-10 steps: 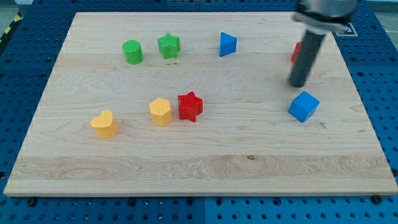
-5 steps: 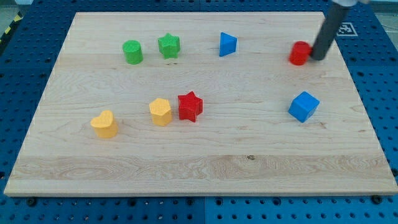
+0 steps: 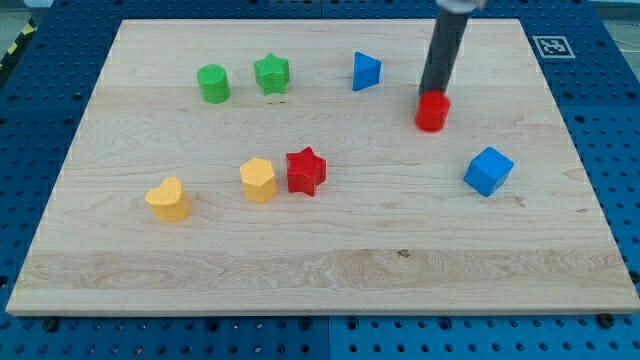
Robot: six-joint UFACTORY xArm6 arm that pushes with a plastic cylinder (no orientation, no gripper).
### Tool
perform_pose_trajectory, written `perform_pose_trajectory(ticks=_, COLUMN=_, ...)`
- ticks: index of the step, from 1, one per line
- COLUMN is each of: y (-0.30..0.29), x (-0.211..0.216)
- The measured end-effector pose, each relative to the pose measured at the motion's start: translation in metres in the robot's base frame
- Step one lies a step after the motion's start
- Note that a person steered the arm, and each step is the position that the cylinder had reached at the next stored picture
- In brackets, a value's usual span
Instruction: Move the red blocks to the right side of the yellow hexagon
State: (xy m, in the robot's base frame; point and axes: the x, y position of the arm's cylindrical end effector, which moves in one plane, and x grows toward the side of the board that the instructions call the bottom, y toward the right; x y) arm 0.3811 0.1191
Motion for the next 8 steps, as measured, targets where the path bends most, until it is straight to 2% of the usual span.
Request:
perform_pose_trajectory(ticks=1, y=-0.017, x=0.038)
perform_pose_trajectory(ticks=3, y=0.036, x=0.020)
perform_pose_trajectory(ticks=4, y=0.032, x=0.043)
perform_pose_trajectory(ticks=6, y=-0.048, x=0.086)
perform_pose_trajectory(ticks=8, y=-0.052, x=0.055)
